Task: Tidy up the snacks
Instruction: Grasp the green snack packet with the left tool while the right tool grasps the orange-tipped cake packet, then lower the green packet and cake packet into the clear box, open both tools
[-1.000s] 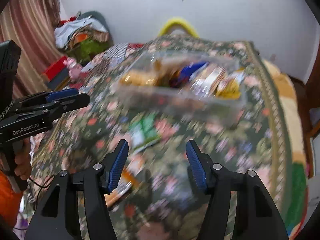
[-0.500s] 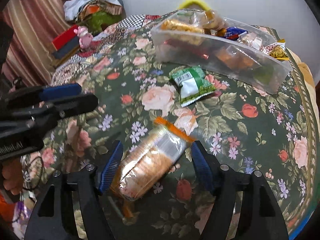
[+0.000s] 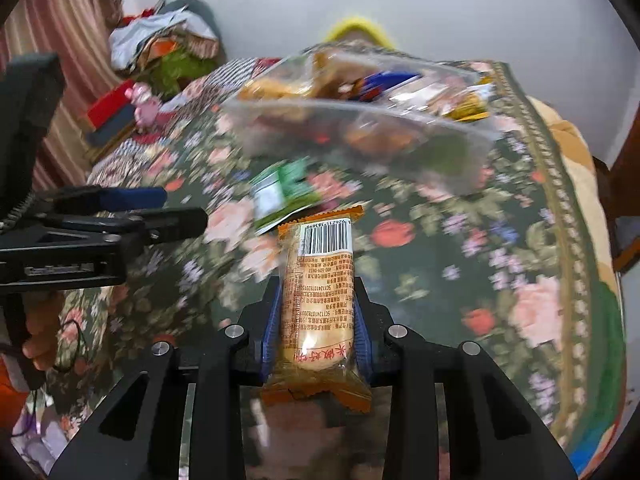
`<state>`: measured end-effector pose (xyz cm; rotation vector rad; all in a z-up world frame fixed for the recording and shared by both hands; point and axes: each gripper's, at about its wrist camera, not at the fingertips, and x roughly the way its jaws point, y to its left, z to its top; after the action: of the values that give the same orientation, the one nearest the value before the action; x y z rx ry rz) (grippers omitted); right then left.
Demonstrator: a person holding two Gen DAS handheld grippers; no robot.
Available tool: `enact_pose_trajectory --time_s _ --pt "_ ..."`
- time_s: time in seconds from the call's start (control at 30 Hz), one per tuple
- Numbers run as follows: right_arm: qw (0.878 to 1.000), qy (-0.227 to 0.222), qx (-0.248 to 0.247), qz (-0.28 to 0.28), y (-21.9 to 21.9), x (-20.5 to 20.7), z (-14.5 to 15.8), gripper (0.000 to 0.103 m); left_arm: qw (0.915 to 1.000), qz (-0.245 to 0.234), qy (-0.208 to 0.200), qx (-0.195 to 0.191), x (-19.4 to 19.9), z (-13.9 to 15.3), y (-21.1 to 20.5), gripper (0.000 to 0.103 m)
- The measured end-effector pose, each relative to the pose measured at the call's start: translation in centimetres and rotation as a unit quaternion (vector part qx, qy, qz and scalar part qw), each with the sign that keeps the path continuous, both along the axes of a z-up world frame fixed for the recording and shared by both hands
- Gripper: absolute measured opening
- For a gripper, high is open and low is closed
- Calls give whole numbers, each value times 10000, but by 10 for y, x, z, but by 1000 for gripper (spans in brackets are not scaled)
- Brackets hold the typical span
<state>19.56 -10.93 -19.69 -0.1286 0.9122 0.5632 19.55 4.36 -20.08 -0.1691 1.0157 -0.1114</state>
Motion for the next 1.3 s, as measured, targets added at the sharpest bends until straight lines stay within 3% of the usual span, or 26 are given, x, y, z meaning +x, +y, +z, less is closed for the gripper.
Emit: enact_pose_trajectory --time_s 0.3,0.53,0.67,0.8,1.03,1.3 --pt "9989 -84 135 -451 -34 22 5 29 9980 -35 501 -371 54 -29 -14 69" --pt "9982 -80 203 -558 -42 29 4 29 9987 -223 410 -196 74 -32 -30 68" --pt "9982 -82 213 -560 -41 31 4 29 9993 -280 236 -13 76 -34 -34 44" --pt "9981 -120 227 -551 -39 32 8 29 9994 -335 126 -24 71 -33 -32 40" --pt "9973 -324 318 -580 -36 37 24 29 9994 -264 -223 -34 55 -4 -22 40" --pt "9950 -623 491 -603 -28 54 48 29 9962 -245 -839 -32 53 50 -11 40"
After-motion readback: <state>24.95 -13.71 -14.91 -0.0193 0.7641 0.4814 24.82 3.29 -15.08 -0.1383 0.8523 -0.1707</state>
